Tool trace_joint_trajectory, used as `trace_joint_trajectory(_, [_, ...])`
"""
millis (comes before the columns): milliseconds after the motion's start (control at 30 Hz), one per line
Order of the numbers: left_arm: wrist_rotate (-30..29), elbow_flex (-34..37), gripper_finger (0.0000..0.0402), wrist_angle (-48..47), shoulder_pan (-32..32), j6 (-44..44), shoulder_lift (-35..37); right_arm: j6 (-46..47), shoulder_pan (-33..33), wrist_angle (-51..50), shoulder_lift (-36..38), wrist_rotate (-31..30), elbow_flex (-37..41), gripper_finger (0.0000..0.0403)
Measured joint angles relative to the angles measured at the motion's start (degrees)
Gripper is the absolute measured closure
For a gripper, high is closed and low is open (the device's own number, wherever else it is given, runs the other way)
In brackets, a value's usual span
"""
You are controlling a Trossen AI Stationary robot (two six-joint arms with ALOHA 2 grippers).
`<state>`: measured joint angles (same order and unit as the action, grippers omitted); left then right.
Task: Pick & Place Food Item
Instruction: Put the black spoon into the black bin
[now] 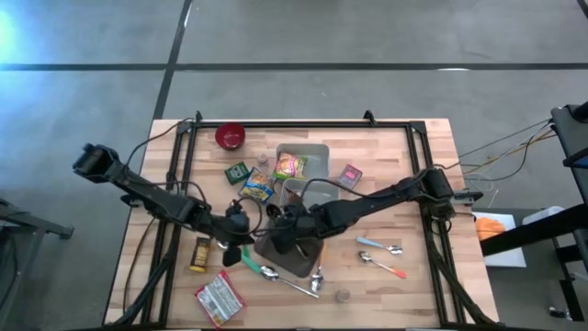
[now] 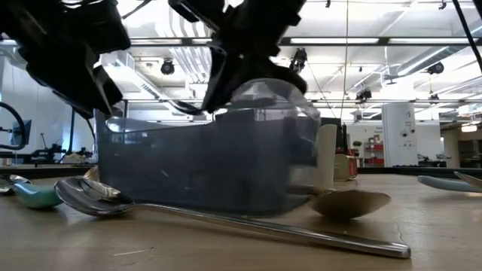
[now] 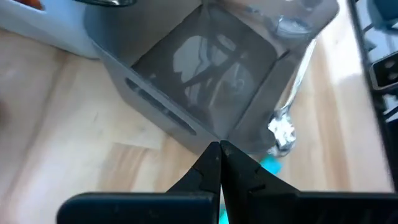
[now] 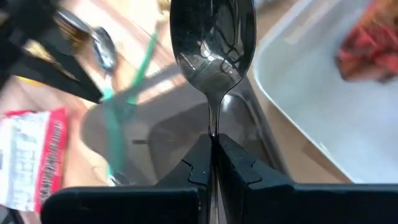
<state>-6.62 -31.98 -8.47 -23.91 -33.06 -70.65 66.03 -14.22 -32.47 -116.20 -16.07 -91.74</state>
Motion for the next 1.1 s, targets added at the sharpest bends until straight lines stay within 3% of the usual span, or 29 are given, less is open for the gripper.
trace_joint_trajectory(433, [2.13,-5.97,0.0393,1.57,-0.03,-1.68,-6.79,6.22,-5.01,-3.88,2.18,-2.65,0.0,0.0395])
trace_joint_trajectory(733, [3.7,-6.42,0.0393,1.4,-0.03,-2.84,-7.15,11.92,-7.21,-4.04,1.84,-3.86,-0.02,0.0395])
trace_joint_trajectory(1100, [5.05,-6.42,0.0393,1.46,-0.03,-3.04,-7.01,12.55,-7.54,-1.42,-0.82,-5.14,-0.04,0.0395])
